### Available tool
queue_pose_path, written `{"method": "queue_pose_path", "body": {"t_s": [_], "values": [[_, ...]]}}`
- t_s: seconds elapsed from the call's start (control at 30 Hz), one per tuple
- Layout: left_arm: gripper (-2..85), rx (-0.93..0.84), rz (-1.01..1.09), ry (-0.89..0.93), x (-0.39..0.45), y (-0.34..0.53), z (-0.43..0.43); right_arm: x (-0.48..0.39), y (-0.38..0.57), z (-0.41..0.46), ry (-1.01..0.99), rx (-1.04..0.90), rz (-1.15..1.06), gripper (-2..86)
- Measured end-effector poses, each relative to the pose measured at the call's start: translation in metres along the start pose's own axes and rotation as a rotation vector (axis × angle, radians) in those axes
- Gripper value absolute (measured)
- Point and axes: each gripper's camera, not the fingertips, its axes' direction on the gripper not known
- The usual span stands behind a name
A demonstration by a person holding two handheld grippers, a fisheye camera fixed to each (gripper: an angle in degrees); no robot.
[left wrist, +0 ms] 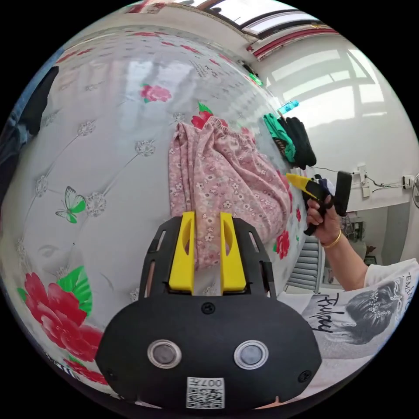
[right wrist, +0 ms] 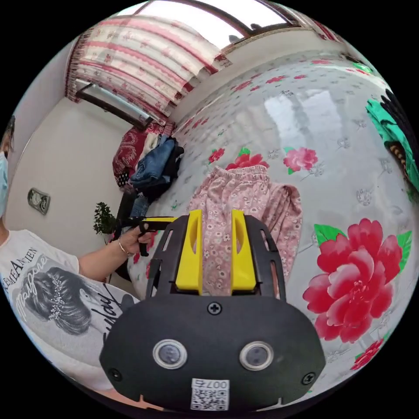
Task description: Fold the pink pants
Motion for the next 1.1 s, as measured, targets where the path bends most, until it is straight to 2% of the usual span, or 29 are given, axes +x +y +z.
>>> {"method": "queue_pose_path", "body": {"t_s": [0.07, 0.1, 0.13, 0.2, 0.27, 0.57, 0.7, 0.93, 1.1], "values": [[7.5, 0.030, 0.013, 0.025, 0.000, -0.006, -0.001, 0.011, -0.023, 0.054, 0.256, -0.238, -0.019, 7.9], [7.6, 0.012, -0.031, 0.061, -0.002, -0.011, -0.005, 0.016, -0.024, 0.064, 0.269, -0.295, -0.021, 7.9], [7.9, 0.003, -0.036, 0.063, 0.000, -0.014, -0.012, 0.019, -0.029, 0.058, 0.252, -0.225, -0.017, 8.2], [7.8, 0.036, -0.004, 0.019, 0.006, -0.009, -0.031, 0.023, -0.036, 0.051, 0.194, -0.226, 0.053, 8.9], [7.9, 0.069, -0.009, 0.020, 0.007, -0.001, -0.050, 0.019, -0.029, 0.024, 0.142, -0.112, 0.097, 10.0], [13.3, 0.111, -0.205, 0.293, -0.012, 0.037, -0.093, 0.062, 0.034, -0.034, -0.091, 0.065, 0.418, 14.5], [14.9, 0.068, -0.238, 0.373, 0.000, 0.028, -0.087, 0.084, 0.016, -0.026, -0.100, 0.049, 0.434, 15.4], [14.3, 0.100, -0.346, 0.557, 0.015, -0.007, -0.072, 0.115, -0.019, 0.010, -0.321, 0.066, 0.426, 14.0], [6.9, 0.072, -0.369, 0.496, 0.028, -0.018, -0.085, 0.109, -0.033, 0.039, -0.453, -0.035, 0.425, 11.4]]}}
